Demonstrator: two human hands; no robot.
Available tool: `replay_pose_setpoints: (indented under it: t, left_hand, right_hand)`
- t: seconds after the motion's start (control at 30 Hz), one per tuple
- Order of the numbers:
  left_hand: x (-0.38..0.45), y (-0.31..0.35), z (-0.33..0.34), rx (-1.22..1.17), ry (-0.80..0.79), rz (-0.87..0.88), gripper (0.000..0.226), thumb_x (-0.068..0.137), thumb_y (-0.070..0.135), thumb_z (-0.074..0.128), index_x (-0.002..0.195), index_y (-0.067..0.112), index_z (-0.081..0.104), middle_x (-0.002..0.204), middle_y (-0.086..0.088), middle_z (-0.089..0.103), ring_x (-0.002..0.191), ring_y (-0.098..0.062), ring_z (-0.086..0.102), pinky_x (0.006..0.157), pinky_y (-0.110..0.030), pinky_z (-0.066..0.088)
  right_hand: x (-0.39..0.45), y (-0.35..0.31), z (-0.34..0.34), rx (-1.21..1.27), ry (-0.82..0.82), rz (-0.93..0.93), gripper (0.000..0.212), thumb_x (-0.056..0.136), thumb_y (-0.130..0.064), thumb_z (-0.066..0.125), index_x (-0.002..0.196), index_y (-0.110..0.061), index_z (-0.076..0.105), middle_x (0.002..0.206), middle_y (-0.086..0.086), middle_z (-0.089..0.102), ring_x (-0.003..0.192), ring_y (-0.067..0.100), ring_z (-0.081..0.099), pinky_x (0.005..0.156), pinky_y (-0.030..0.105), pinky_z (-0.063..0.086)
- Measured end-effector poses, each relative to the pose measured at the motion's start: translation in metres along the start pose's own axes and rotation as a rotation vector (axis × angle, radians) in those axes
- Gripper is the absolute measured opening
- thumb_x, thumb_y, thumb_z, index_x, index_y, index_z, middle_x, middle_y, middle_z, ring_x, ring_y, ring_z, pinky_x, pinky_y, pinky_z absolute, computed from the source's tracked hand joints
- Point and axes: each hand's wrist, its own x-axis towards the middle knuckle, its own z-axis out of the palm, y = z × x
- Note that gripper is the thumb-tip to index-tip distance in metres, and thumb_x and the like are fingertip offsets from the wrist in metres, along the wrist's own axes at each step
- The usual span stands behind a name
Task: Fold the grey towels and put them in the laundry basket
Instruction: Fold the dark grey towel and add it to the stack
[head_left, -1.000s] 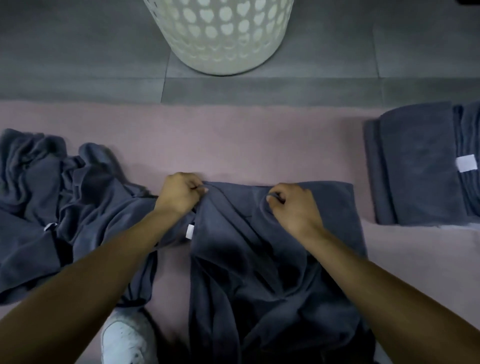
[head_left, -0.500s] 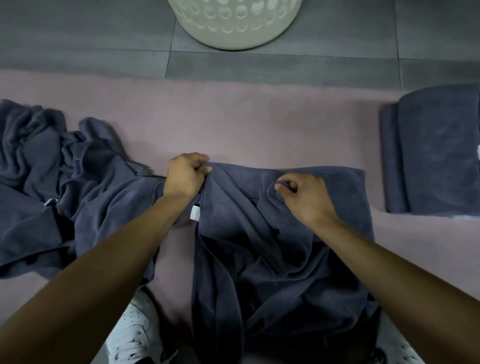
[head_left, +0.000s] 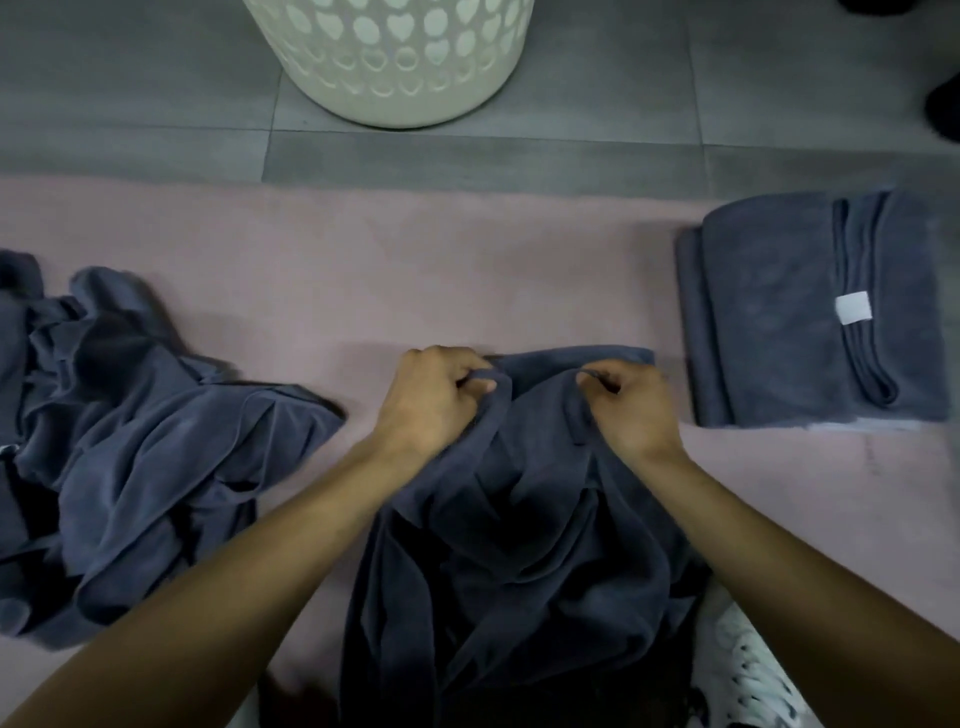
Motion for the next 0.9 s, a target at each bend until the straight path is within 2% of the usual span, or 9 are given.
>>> replay_pose_setpoints:
  t: [0.1, 0.17, 0.27, 0.3, 0.37, 0.47, 0.63, 0.77, 0.9]
  left_hand:
    - [0.005, 0.016, 0.023, -0.120, -0.005, 0.016, 0.012, 0.083, 0.011, 0.070, 0.088, 0.017, 0.079, 0.088, 0.005, 0.076, 0.081, -0.006, 0.069, 0.081, -0.025, 0.054]
    - [0.008, 0.021, 0.037, -0.148, 0.000, 0.022, 0.011, 0.082, 0.011, 0.071, 0.086, 0.018, 0.079, 0.085, 0.006, 0.075, 0.077, -0.001, 0.066, 0.077, -0.018, 0.052]
    - [0.011, 0.022, 0.048, -0.155, 0.032, 0.032, 0.010, 0.081, 0.011, 0.073, 0.088, 0.017, 0.079, 0.085, 0.007, 0.075, 0.076, 0.002, 0.064, 0.072, -0.007, 0.045]
    - [0.013, 0.021, 0.050, -0.156, 0.046, 0.032, 0.011, 0.081, 0.010, 0.073, 0.088, 0.016, 0.079, 0.085, 0.008, 0.075, 0.077, 0.002, 0.064, 0.072, -0.005, 0.044]
    - [0.014, 0.021, 0.054, -0.161, 0.055, 0.023, 0.012, 0.081, 0.008, 0.073, 0.089, 0.015, 0.079, 0.085, 0.011, 0.073, 0.079, 0.004, 0.064, 0.073, -0.003, 0.042]
    - [0.015, 0.021, 0.058, -0.170, 0.050, 0.011, 0.013, 0.081, 0.007, 0.072, 0.089, 0.015, 0.078, 0.084, 0.011, 0.072, 0.080, 0.003, 0.064, 0.073, -0.007, 0.046]
    - [0.014, 0.017, 0.067, -0.166, 0.049, 0.002, 0.014, 0.081, 0.007, 0.071, 0.091, 0.014, 0.079, 0.087, 0.007, 0.074, 0.078, -0.001, 0.067, 0.074, -0.010, 0.048]
    - [0.013, 0.014, 0.070, -0.192, 0.066, -0.025, 0.016, 0.082, 0.006, 0.070, 0.092, 0.015, 0.079, 0.086, 0.007, 0.075, 0.079, -0.002, 0.068, 0.076, -0.013, 0.051]
    - [0.012, 0.011, 0.074, -0.204, 0.095, -0.026, 0.015, 0.083, 0.007, 0.071, 0.093, 0.014, 0.078, 0.087, 0.005, 0.074, 0.079, -0.005, 0.068, 0.078, -0.013, 0.050]
  right_hand:
    - [0.010, 0.013, -0.016, 0.005, 0.097, 0.049, 0.010, 0.089, -0.010, 0.066, 0.088, -0.012, 0.076, 0.080, -0.007, 0.068, 0.076, 0.009, 0.064, 0.070, 0.006, 0.043]
    - [0.017, 0.019, -0.023, -0.006, 0.136, 0.057, 0.009, 0.086, -0.011, 0.068, 0.086, -0.011, 0.077, 0.083, -0.003, 0.072, 0.076, 0.009, 0.065, 0.072, 0.007, 0.046]
    - [0.028, 0.025, -0.028, -0.029, 0.194, 0.066, 0.009, 0.085, -0.012, 0.069, 0.086, -0.009, 0.077, 0.085, 0.004, 0.075, 0.079, 0.017, 0.068, 0.080, 0.025, 0.053]
    - [0.033, 0.029, -0.030, -0.035, 0.211, 0.073, 0.009, 0.085, -0.012, 0.069, 0.086, -0.009, 0.077, 0.086, 0.005, 0.075, 0.080, 0.018, 0.068, 0.080, 0.025, 0.053]
    - [0.040, 0.036, -0.033, -0.030, 0.226, 0.103, 0.008, 0.085, -0.012, 0.070, 0.086, -0.009, 0.077, 0.086, 0.005, 0.075, 0.079, 0.016, 0.067, 0.075, 0.017, 0.049]
    - [0.048, 0.043, -0.030, -0.021, 0.206, 0.166, 0.009, 0.086, -0.011, 0.070, 0.083, -0.005, 0.076, 0.085, 0.007, 0.073, 0.074, 0.014, 0.063, 0.066, 0.010, 0.043]
    - [0.049, 0.047, -0.021, -0.092, 0.217, 0.185, 0.011, 0.090, -0.014, 0.065, 0.085, -0.004, 0.068, 0.086, 0.011, 0.070, 0.077, 0.023, 0.066, 0.068, 0.023, 0.050]
    - [0.047, 0.042, -0.018, -0.318, 0.177, 0.189, 0.022, 0.094, -0.023, 0.059, 0.105, -0.004, 0.063, 0.109, 0.016, 0.060, 0.092, 0.033, 0.063, 0.075, 0.037, 0.052]
    - [0.047, 0.037, -0.015, -0.508, 0.115, 0.154, 0.025, 0.099, -0.022, 0.050, 0.112, -0.002, 0.058, 0.122, 0.017, 0.051, 0.099, 0.031, 0.059, 0.070, 0.035, 0.047]
